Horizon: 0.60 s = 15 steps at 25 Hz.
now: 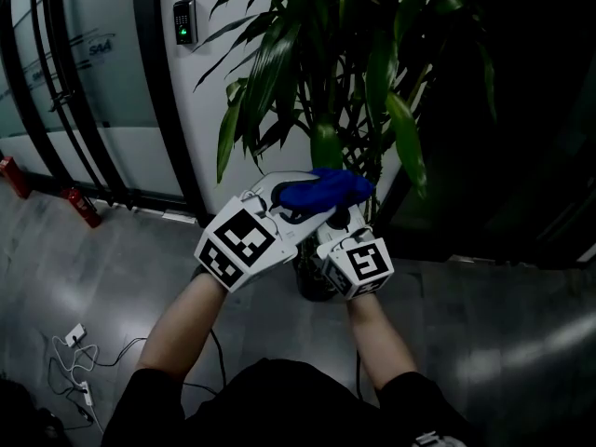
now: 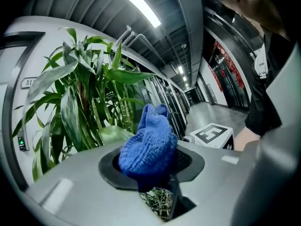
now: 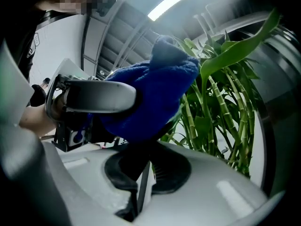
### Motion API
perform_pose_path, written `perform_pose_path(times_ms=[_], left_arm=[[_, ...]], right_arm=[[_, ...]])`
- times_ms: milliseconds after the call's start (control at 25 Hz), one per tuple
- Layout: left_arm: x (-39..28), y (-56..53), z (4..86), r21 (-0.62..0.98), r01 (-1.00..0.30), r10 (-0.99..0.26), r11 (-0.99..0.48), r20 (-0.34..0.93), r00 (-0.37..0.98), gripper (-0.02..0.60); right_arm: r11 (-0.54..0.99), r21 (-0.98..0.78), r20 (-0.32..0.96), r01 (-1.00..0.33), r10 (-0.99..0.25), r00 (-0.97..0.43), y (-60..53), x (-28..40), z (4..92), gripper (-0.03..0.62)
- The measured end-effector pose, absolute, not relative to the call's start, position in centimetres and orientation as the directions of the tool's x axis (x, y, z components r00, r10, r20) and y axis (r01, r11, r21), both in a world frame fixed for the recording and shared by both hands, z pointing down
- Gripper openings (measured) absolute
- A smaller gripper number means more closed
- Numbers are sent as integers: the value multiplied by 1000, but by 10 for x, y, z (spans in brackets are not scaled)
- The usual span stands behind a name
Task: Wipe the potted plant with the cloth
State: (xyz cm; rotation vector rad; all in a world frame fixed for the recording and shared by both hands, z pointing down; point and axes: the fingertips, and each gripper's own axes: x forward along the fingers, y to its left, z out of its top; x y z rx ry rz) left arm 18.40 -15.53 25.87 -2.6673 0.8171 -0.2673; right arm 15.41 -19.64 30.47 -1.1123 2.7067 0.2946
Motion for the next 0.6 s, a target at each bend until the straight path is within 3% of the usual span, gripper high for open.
perform_pose_path(times_ms=[360, 600], left_arm=[[174, -149, 276, -284, -531, -565, -798, 45, 824, 153], [136, -146, 278, -118, -585, -581, -802, -69, 811, 153]], right_arm=[[680, 103, -228, -726, -694, -683, -189, 154, 326, 3], [678, 86, -179, -730, -710, -681, -180, 149, 347, 3]])
